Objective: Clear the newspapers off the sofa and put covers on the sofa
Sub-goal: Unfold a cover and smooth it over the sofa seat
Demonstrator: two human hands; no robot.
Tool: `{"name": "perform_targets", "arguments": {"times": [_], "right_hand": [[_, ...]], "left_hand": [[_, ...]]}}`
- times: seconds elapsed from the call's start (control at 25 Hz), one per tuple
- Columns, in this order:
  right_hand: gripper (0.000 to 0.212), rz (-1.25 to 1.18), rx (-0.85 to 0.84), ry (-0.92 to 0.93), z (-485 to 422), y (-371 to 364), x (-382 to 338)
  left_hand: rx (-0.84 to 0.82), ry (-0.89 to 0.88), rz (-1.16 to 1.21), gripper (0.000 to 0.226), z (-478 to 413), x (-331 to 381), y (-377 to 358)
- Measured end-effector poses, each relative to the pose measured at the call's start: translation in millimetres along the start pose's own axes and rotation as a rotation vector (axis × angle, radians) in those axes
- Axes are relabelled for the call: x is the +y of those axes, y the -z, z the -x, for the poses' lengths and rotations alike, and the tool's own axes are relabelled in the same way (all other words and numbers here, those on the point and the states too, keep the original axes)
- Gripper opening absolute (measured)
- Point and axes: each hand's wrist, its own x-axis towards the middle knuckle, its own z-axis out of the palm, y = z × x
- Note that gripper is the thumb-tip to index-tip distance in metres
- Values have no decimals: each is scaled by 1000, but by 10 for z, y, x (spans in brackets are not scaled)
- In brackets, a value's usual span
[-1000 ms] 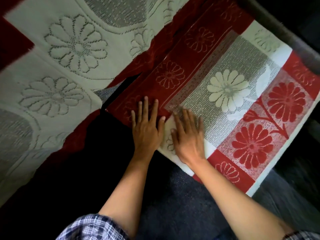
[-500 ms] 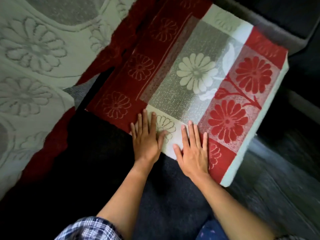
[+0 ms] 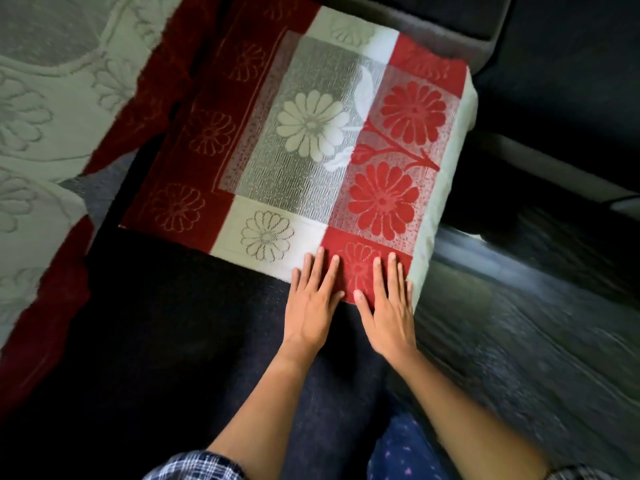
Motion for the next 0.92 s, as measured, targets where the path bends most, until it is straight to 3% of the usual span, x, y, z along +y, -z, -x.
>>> {"name": "perform_targets", "arguments": {"times": [0.32,0.44,0.56,0.72,0.92], "right_hand": [[59,-358,-190,-175,188,279,3],[51,-784,-288,-444,144,694,-41],[49,-1205,-276,-597,133,1242,-117],[52,-1396,-261,-575,148,1994,-141],[55,-1554,-52,-524,337,3154,380]], "left_hand": [[-69,212,224,54,52,360,61],[-48,396,494,49,101,698,323],[36,483,855,54,152,1102,688],[24,500,1087,66,107,1715,1084],[-12,352,1201,55,-111,2987,1583]]}}
